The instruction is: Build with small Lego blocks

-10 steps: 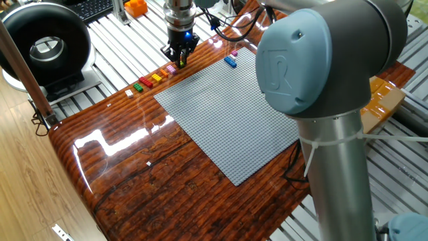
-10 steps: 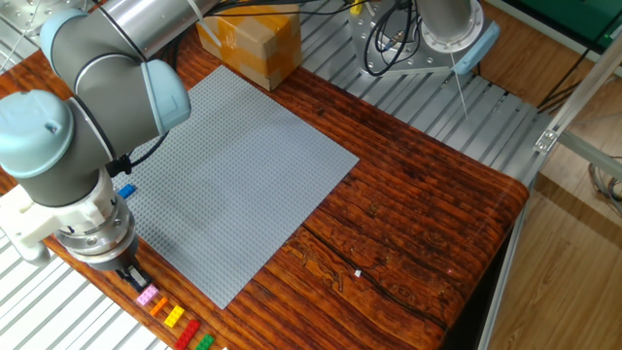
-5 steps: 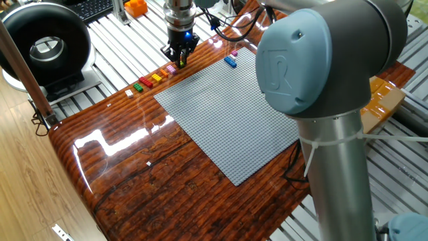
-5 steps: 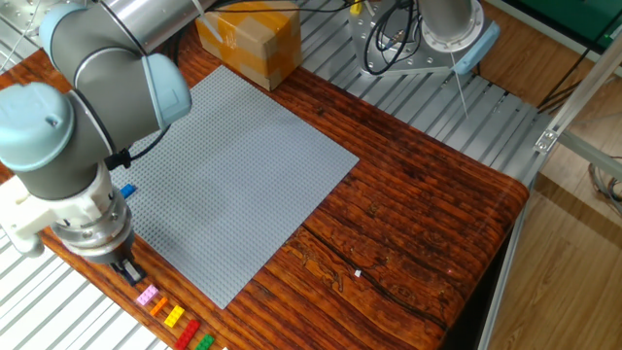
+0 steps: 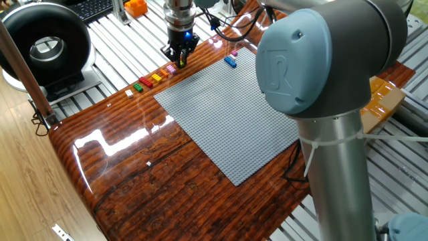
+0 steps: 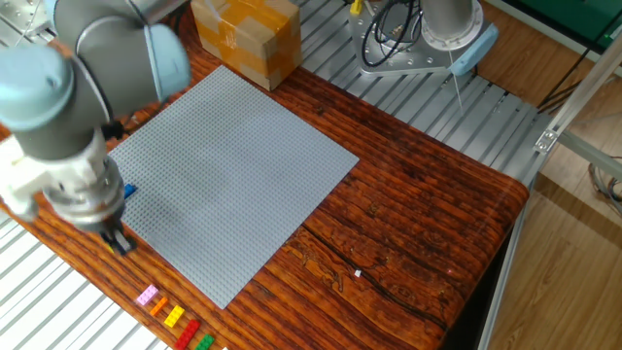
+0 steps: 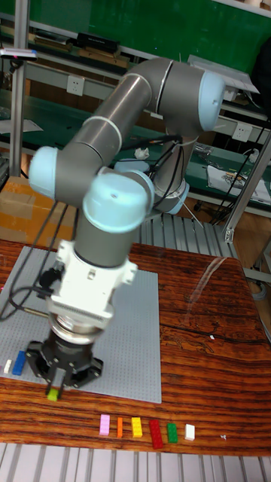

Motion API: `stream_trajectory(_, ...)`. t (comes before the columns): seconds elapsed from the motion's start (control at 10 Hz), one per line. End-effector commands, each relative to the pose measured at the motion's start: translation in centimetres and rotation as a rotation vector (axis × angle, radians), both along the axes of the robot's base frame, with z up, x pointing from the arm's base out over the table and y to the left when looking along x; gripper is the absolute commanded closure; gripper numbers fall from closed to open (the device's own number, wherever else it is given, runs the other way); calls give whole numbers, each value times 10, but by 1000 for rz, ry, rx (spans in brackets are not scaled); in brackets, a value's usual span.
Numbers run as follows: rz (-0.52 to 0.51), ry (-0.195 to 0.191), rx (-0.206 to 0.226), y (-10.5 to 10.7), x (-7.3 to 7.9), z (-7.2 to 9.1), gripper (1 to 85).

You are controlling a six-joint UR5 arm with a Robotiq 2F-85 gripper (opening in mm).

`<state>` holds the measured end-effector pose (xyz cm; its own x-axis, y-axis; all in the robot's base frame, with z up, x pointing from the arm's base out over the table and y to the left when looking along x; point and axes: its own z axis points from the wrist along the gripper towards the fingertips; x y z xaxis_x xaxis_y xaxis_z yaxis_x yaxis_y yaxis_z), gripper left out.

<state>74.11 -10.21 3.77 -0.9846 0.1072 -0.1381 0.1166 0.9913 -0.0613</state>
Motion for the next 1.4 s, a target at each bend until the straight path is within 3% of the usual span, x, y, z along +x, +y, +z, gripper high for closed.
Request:
stream_trajectory(0.0, 31, -25, 8, -35, -24, 5, 847)
stream_trajectory(0.3, 17, 17, -15, -52, -54, -4, 847)
stream_trajectory(0.4, 14, 16, 0, -50, -57, -10, 847)
stream_trajectory(0.7, 4, 25, 31, -43, -62, -14, 847)
stream_trajectory(1.3, 2, 18, 49, -38, -60, -18, 847)
